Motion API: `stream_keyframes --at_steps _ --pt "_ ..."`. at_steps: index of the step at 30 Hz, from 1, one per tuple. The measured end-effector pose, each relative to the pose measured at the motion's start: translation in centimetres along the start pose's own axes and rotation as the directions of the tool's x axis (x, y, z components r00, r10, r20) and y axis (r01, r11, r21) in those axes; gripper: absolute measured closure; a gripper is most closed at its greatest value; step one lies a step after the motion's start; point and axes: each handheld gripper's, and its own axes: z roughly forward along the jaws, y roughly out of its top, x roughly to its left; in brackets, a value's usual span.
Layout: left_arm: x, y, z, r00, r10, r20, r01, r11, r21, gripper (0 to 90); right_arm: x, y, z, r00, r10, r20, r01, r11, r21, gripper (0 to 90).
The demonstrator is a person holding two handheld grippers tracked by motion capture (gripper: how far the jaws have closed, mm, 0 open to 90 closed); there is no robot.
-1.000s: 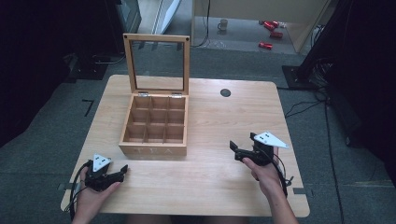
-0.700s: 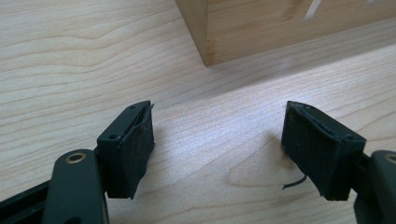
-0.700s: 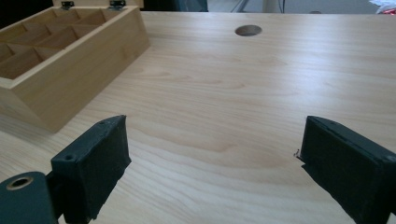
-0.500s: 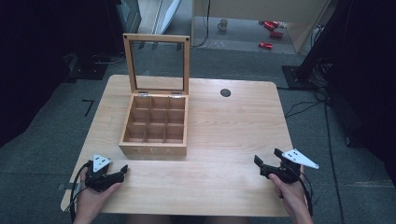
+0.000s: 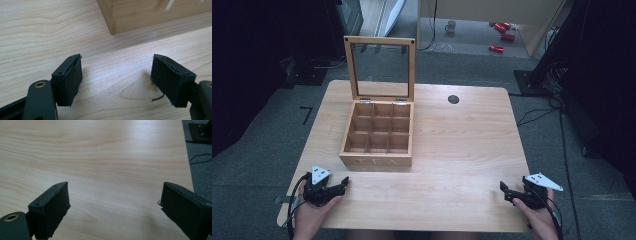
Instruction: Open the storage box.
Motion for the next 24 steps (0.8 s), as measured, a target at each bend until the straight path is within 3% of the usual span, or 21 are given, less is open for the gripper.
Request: stream_keyframes --at_steps 5,11,24 --pt "-0.1 0.0 0.0 1.0000 -0.007 -0.005 0.007 1.0000 0.000 25.7 -0.9 -1.3 0.3 0.9980 -0.005 0.062 0.000 0.997 0.076 8.3" --pt "-0.2 -0.1 -0.1 0.9997 -0.017 -0.017 0.017 0.9999 -0.002 25.7 -0.5 -1.7 0.5 0.9956 -0.019 0.092 0.014 0.998 0.058 8.1" --pt "-0.3 -0.1 -0.1 0.9992 -0.030 -0.026 0.030 0.9995 0.001 23.6 -0.4 -1.7 0.6 0.9953 -0.018 0.095 0.013 0.998 0.058 7.0"
